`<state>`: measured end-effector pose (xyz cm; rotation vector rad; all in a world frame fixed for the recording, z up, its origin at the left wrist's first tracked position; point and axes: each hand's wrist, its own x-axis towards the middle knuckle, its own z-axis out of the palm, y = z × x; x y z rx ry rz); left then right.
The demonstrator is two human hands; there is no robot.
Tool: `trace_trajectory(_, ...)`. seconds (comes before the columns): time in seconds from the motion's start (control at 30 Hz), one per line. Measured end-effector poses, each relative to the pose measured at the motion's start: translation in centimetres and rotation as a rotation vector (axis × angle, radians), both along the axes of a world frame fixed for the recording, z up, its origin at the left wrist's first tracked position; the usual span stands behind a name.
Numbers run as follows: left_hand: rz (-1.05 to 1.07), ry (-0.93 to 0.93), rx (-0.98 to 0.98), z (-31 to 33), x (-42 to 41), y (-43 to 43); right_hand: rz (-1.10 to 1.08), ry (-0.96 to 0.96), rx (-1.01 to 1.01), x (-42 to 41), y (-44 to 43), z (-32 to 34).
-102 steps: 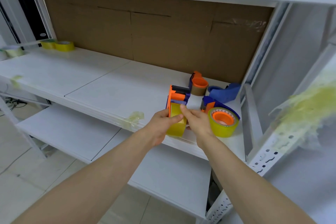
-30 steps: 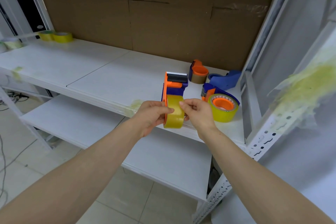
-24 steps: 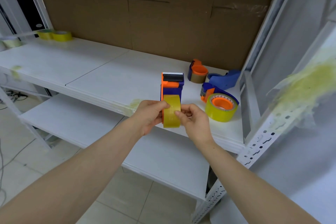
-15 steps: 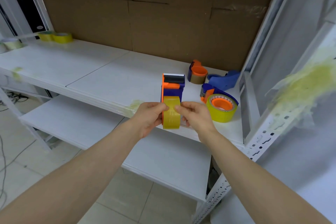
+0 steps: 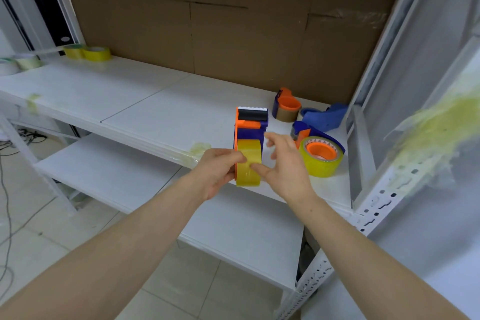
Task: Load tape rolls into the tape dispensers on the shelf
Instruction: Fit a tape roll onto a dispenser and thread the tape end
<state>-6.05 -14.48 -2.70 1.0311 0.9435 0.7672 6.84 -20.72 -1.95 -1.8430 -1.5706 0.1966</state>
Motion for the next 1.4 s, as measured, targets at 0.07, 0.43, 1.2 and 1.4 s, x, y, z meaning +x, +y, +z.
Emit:
trace_trajectory(0.07,-0.033,-0.002,0.015,0.0,-0.1,0.0,0.091,-0.23,-0.048,0.1,0.2,1.6)
trace_trajectory(0.43,-0.042,-0.001,0.012,-0.1,-0.2,-0.1,0.252,-0.716,-0.265,-0.7,2.2,5.8)
trace_trajectory(1.2,-0.125,0.07,0.13,0.5,-0.1,-0.5,0.412,-0.906,-0.361,0.3,3.5,6.8)
trace_trajectory(1.4,-0.132,0.047,0.107,0.5,-0.3,-0.1,0.428,-0.754,-0.371,1.3,2.9,7.4)
